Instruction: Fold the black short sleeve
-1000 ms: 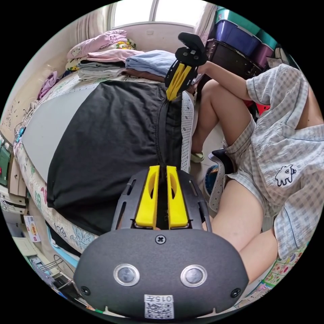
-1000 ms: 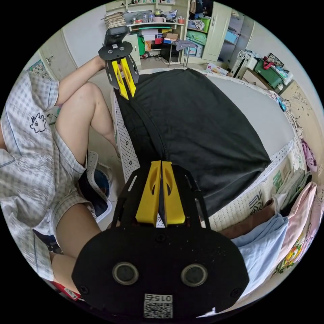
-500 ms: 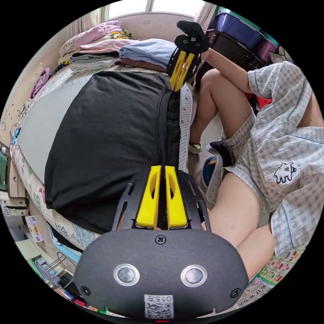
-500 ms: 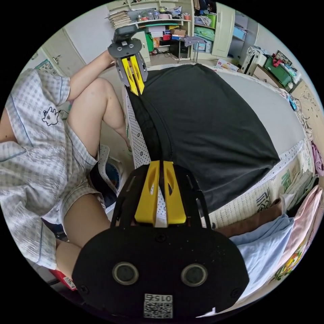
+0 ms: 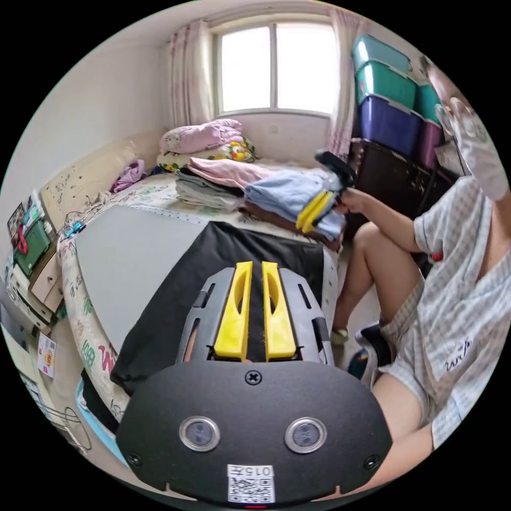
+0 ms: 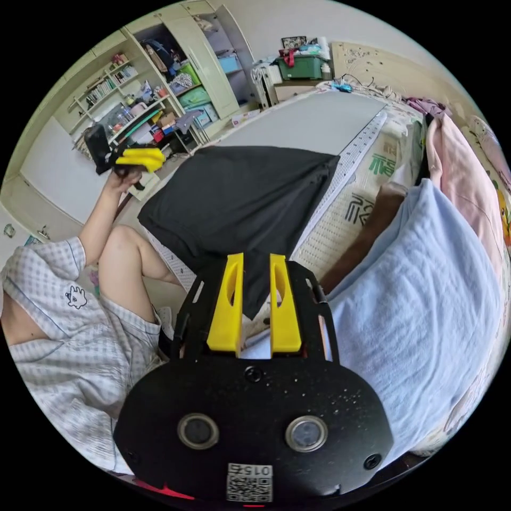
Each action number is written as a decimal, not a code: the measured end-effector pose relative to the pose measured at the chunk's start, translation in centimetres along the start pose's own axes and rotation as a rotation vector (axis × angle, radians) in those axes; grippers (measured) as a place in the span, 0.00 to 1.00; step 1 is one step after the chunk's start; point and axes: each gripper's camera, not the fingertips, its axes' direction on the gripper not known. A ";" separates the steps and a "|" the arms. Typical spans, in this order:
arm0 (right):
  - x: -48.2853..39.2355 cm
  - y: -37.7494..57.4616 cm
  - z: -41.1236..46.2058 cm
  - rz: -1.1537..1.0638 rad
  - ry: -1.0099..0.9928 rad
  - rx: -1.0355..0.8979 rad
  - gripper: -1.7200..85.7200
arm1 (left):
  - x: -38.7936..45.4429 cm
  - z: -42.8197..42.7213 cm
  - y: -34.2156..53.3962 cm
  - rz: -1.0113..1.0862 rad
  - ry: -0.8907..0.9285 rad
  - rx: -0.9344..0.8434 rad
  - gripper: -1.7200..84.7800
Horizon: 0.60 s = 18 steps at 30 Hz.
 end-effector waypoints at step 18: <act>0.7 0.3 3.1 -0.063 -0.060 -0.227 0.09 | -15.3 25.7 -16.6 -0.450 -0.082 -0.356 0.12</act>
